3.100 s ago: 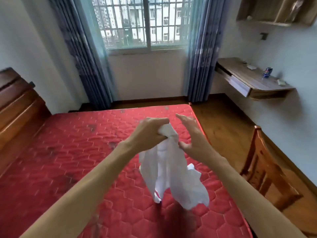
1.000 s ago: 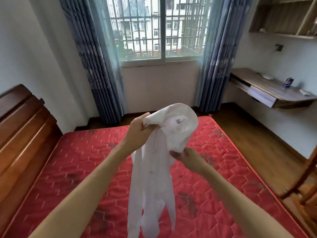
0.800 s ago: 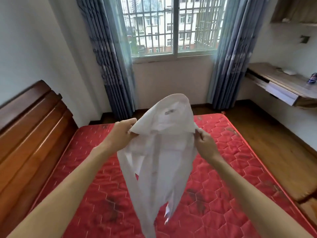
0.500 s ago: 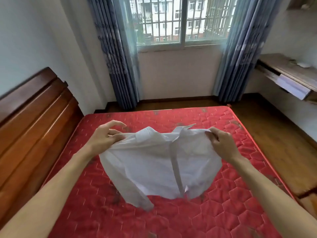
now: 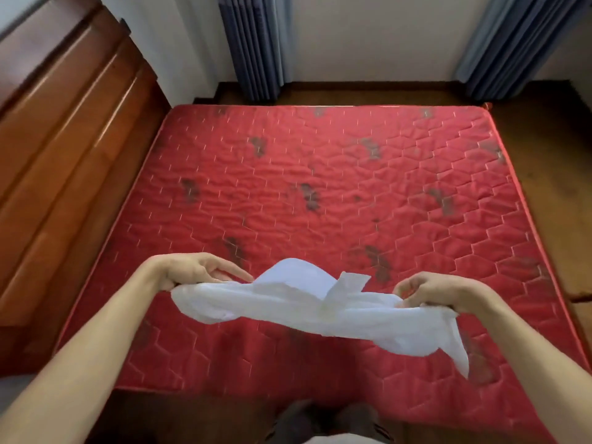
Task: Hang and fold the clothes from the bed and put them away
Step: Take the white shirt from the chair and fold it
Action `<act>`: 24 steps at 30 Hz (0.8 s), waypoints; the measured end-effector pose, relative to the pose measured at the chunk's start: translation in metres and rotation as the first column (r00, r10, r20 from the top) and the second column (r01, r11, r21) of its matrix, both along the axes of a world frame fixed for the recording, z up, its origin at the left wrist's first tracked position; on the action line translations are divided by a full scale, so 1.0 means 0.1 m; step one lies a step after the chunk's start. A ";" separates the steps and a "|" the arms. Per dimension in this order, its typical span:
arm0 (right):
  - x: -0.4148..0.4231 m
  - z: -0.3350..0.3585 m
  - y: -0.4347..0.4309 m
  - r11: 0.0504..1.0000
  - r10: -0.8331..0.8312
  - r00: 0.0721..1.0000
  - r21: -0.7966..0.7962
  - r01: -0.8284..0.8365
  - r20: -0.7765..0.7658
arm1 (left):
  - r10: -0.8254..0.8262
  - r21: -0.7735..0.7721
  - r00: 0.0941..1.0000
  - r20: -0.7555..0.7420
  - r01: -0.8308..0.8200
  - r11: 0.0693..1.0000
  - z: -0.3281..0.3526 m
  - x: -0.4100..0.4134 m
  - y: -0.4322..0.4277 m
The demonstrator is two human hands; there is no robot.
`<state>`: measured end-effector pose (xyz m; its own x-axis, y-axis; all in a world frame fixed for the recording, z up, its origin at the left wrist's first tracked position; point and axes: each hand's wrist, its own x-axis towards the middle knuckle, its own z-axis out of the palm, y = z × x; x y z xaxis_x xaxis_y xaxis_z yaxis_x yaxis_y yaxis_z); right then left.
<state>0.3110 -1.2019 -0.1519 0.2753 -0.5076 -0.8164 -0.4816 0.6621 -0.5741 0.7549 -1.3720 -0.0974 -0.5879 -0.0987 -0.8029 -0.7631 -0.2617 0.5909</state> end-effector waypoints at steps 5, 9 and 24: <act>0.07 -0.39 -0.36 0.944 -0.199 0.969 -0.294 0.150 -0.145 | 0.381 -0.344 0.917 -0.121 -0.398 0.850 -0.64 -0.16 -0.28; 0.02 -1.15 -0.90 0.824 -0.402 0.881 -0.517 0.230 -0.249 | 0.429 -0.683 0.880 -0.204 -0.442 0.581 -1.41 -0.53 -0.81; 0.27 -4.50 -2.01 0.774 -0.413 0.754 -0.633 -0.004 -0.511 | 0.350 -0.940 0.935 -0.057 -0.169 0.296 -5.27 -1.34 -1.47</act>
